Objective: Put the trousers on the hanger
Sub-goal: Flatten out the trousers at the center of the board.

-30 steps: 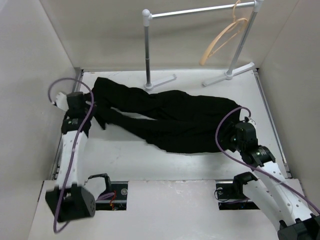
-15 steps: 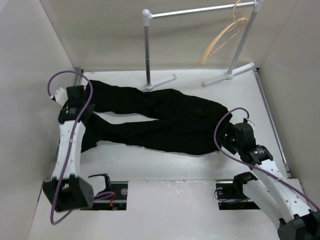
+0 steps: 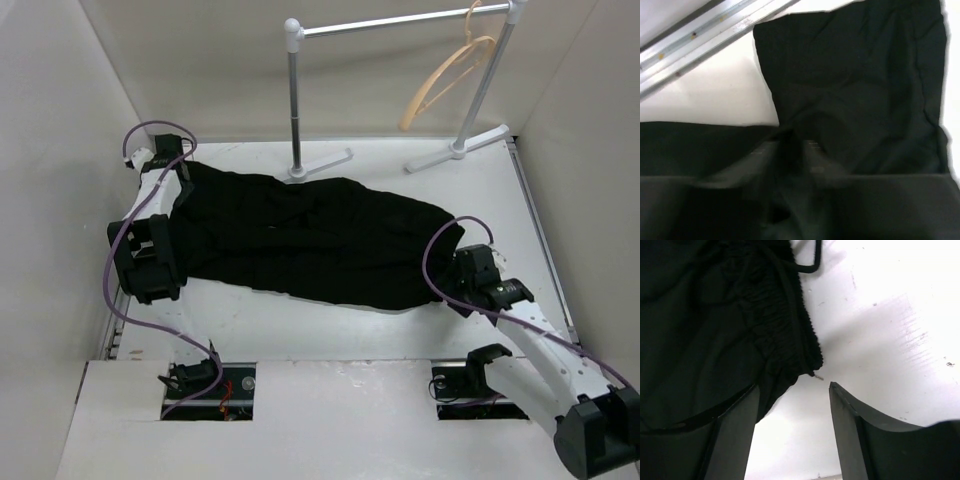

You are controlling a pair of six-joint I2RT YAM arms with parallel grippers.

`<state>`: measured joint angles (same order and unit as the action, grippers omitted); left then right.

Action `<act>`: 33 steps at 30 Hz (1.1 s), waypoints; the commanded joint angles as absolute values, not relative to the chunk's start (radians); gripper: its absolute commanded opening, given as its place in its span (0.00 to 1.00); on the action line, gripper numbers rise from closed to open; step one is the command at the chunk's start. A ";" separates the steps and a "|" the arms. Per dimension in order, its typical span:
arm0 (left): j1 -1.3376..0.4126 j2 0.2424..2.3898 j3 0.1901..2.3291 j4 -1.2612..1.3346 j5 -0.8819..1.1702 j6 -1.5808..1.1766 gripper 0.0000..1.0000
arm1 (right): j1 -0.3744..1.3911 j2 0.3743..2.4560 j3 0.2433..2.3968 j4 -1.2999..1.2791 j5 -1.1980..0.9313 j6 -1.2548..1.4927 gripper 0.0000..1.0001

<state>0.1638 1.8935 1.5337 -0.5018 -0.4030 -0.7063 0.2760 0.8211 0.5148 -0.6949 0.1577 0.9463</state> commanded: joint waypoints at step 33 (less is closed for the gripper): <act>-0.181 1.072 0.824 -0.664 -0.385 -0.683 0.58 | 0.111 0.858 0.635 -0.538 0.302 0.808 0.71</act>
<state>-0.0963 1.0370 0.7727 -0.6338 -0.2893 -0.7330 0.0528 0.8913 0.6609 -0.5583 0.3077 0.8562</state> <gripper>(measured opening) 0.570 0.727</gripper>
